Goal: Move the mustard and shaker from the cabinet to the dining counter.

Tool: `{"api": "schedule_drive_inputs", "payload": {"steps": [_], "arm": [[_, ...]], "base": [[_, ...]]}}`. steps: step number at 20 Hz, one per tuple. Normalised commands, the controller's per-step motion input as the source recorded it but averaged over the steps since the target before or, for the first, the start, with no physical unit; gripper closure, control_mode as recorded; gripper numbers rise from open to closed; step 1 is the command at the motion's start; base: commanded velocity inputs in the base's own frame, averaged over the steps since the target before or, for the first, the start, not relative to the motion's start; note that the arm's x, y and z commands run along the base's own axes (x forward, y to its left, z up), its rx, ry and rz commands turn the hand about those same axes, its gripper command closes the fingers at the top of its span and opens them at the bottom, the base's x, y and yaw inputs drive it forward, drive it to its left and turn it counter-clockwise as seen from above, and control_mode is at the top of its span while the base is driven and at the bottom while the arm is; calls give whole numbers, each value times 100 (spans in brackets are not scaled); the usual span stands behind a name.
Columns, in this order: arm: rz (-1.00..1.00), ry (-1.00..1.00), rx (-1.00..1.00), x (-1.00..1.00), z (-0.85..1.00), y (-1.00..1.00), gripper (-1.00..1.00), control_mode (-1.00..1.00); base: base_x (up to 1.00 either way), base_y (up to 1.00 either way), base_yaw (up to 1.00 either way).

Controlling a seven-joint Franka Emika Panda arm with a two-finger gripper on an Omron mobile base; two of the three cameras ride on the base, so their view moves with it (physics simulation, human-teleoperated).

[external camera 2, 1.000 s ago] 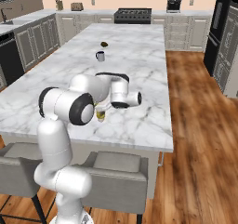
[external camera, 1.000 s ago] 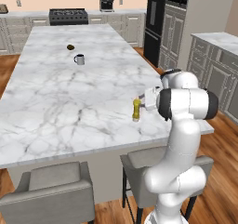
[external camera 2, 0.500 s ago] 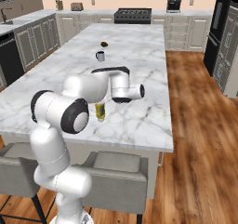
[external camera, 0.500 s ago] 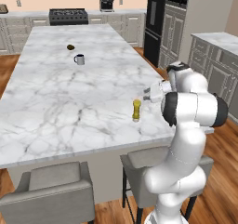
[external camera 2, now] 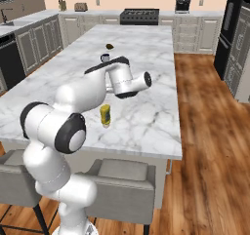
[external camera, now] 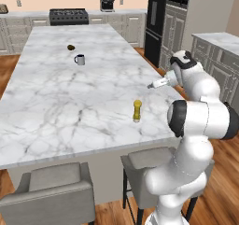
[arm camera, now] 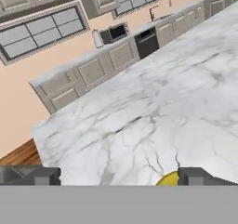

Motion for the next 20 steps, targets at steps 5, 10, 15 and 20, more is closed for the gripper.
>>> {"api": "schedule_drive_inputs", "payload": {"steps": [5, 10, 15, 20], "arm": [[-33, 23, 0, -68, 44, -2, -100, -100], [-34, 18, -5, -93, 41, 1, -100, -100], [-21, 10, -16, -72, 32, 27, -100, -100], [-3, 8, -22, -26, 37, 39, -100, -100]], "base": [[0, 0, 0], [0, 0, 0], [0, 0, 0], [0, 0, 0]]}}
